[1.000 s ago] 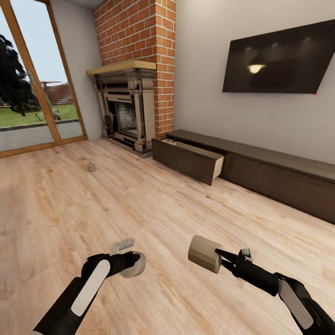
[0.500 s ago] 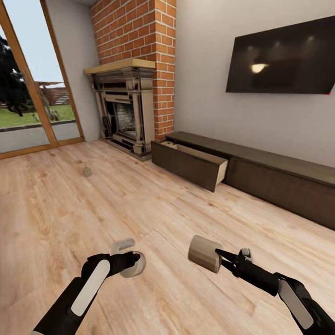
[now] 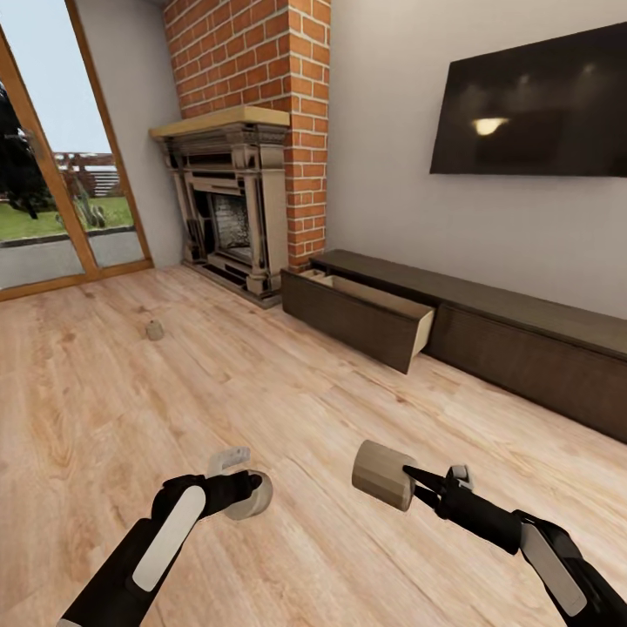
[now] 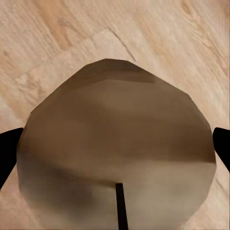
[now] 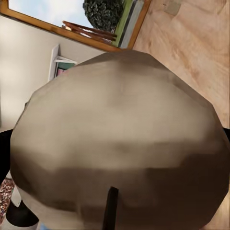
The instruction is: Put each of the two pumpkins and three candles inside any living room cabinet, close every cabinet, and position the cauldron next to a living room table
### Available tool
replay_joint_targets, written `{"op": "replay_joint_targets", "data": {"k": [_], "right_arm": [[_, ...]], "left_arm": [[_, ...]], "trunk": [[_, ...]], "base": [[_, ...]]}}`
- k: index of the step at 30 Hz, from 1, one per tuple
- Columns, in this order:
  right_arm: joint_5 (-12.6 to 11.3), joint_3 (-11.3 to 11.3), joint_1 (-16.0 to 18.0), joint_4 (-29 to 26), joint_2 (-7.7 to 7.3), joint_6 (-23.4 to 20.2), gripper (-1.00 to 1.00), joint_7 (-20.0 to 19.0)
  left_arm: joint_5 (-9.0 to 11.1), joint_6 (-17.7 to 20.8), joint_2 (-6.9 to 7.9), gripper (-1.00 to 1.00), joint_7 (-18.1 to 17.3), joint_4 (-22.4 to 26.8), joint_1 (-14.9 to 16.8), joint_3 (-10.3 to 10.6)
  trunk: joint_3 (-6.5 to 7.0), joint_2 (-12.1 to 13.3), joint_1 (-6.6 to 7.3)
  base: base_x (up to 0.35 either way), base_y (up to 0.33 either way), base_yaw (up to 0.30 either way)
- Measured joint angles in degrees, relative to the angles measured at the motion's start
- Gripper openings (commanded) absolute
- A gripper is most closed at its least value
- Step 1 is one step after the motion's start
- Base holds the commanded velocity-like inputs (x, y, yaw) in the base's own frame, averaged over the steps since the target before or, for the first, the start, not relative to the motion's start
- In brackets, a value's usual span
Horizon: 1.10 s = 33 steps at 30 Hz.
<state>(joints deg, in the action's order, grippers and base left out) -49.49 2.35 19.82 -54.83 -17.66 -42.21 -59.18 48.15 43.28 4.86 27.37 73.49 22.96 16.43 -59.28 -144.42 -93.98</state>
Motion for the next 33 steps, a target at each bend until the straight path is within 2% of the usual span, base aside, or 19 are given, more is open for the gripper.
{"op": "replay_joint_targets", "data": {"k": [7,15,22,33], "right_arm": [[-0.07,-0.01,-0.01,0.0,-0.09,0.02,-1.0,0.04],[-0.06,-0.01,-0.02,-0.01,0.0,-0.07,-1.0,0.04],[-0.03,-0.01,-0.02,0.0,0.01,-0.06,-1.0,0.04],[-0.03,0.01,0.0,0.0,0.0,0.02,-1.0,0.04]], "left_arm": [[-0.07,0.03,0.01,-1.0,-0.02,-0.01,-0.01,-0.3],[-0.01,0.0,0.06,-1.0,-0.01,-0.01,0.01,-0.44],[0.09,0.01,0.09,-1.0,-0.01,0.0,0.0,-0.56],[0.05,0.02,0.1,-1.0,0.0,0.01,0.01,-0.59]], "trunk": [[0.01,0.0,0.0],[0.23,0.0,0.0],[0.44,0.0,0.0],[0.47,0.0,0.0]], "base": [[0.34,0.0,-0.03],[0.34,0.034,-0.238],[0.322,0.169,-0.237],[0.295,0.214,-0.025]]}}
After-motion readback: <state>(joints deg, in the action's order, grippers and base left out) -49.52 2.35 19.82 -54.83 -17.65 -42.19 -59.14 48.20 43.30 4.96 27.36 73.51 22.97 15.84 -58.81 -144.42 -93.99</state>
